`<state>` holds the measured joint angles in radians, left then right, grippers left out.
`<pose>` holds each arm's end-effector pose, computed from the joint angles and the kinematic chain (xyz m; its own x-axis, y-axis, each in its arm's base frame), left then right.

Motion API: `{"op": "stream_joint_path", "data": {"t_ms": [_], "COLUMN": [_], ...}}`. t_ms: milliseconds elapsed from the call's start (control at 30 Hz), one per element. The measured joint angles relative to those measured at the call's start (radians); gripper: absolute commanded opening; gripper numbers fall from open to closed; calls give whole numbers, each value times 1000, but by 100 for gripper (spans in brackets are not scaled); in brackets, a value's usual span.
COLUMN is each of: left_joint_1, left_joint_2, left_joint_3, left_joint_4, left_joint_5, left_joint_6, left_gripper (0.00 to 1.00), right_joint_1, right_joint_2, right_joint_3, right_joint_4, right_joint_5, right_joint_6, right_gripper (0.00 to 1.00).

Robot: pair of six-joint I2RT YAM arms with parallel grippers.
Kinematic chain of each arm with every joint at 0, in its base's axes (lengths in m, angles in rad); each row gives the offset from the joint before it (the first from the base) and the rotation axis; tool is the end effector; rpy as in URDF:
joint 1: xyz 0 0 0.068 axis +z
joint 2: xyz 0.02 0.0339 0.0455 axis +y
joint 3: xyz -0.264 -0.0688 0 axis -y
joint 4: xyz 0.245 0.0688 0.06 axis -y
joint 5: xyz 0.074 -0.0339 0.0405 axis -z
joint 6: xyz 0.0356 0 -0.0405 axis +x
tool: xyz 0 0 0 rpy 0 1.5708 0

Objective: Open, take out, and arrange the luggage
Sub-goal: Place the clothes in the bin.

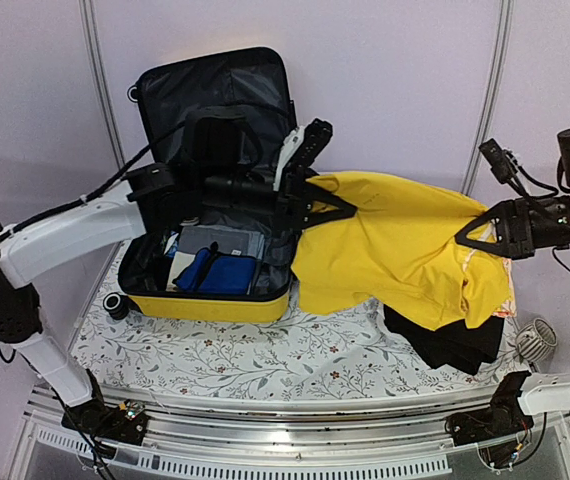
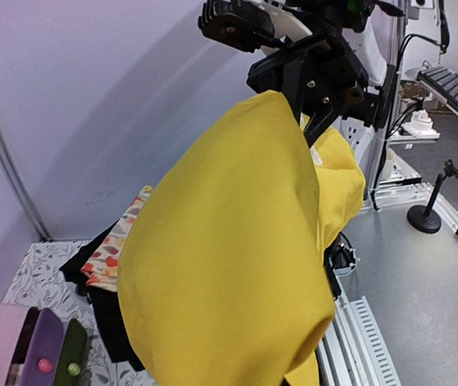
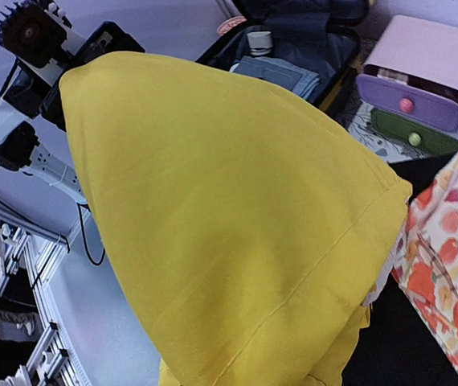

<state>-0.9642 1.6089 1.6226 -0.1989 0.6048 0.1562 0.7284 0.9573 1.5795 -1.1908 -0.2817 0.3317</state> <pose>0.1976 -0.3202 0.4216 0.0510 0.1510 -0.9872 0.9987 -0.0139 0.0495 0.0854 0.0895 0.4626 -0.6451 -0.1562 -0.7480 -0.6390 0.6470 0.4159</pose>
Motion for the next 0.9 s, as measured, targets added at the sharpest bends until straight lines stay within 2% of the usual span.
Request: {"op": "stream_joint_path", "data": {"t_ms": [267, 367, 500, 567, 733, 900], "left_joint_1": [-1, -1, 8, 16, 26, 22], "left_joint_2": [219, 283, 403, 436, 393, 278], "left_joint_3": [120, 155, 286, 310, 278, 251], "left_joint_4": [205, 271, 317, 336, 338, 337], "left_joint_5": [204, 238, 296, 313, 331, 346], "left_joint_6": [-185, -235, -288, -300, -280, -260], "left_gripper": [0, 0, 0, 0, 0, 0], "right_joint_1": [0, 0, 0, -1, -2, -2], "right_joint_2": [-57, -59, -53, -63, -130, -125], "right_joint_3": [65, 65, 64, 44, -54, -4], "right_joint_4": [-143, -156, -156, -117, 43, 170], "right_joint_5": [151, 253, 414, 446, 387, 241], "right_joint_6": [143, 174, 201, 180, 43, -64], "right_gripper": [1, 1, 2, 2, 2, 3]}}
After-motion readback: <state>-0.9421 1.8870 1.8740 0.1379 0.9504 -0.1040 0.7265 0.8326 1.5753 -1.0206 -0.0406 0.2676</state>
